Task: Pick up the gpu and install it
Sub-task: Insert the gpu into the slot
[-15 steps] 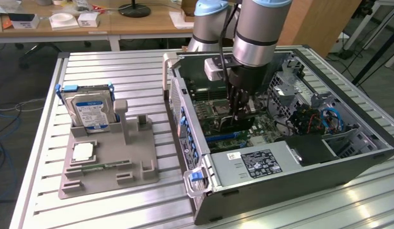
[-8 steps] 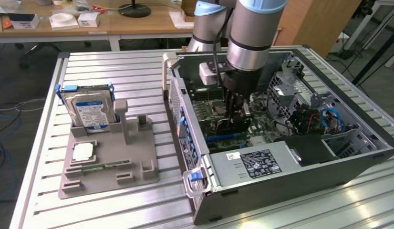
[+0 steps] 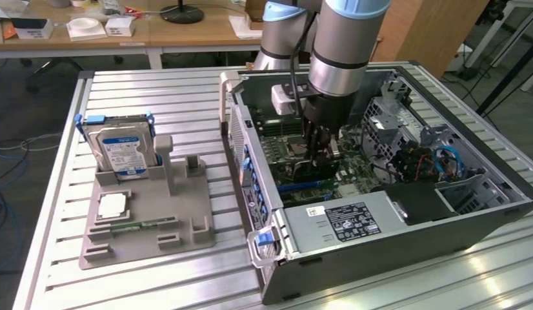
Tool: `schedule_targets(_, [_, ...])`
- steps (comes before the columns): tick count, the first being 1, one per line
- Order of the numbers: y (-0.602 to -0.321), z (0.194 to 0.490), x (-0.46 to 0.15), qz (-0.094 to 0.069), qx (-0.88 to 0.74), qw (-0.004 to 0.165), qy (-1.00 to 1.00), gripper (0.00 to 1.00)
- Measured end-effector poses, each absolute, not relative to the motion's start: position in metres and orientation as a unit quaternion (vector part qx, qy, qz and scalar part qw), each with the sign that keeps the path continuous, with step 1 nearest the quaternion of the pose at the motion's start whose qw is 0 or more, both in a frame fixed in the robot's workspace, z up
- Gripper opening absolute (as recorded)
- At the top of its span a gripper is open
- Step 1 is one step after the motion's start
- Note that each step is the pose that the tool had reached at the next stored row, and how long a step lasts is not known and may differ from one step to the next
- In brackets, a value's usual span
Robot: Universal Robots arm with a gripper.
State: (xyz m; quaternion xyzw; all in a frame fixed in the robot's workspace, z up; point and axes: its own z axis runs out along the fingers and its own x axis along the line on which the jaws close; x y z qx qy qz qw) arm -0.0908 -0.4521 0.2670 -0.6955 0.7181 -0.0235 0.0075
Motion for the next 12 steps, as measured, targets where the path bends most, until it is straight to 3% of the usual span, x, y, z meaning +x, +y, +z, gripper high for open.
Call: schedule_targets(12, [-0.4521,0.2587,-0.0907,-0.024,-0.697,0.008,0.716,0.26])
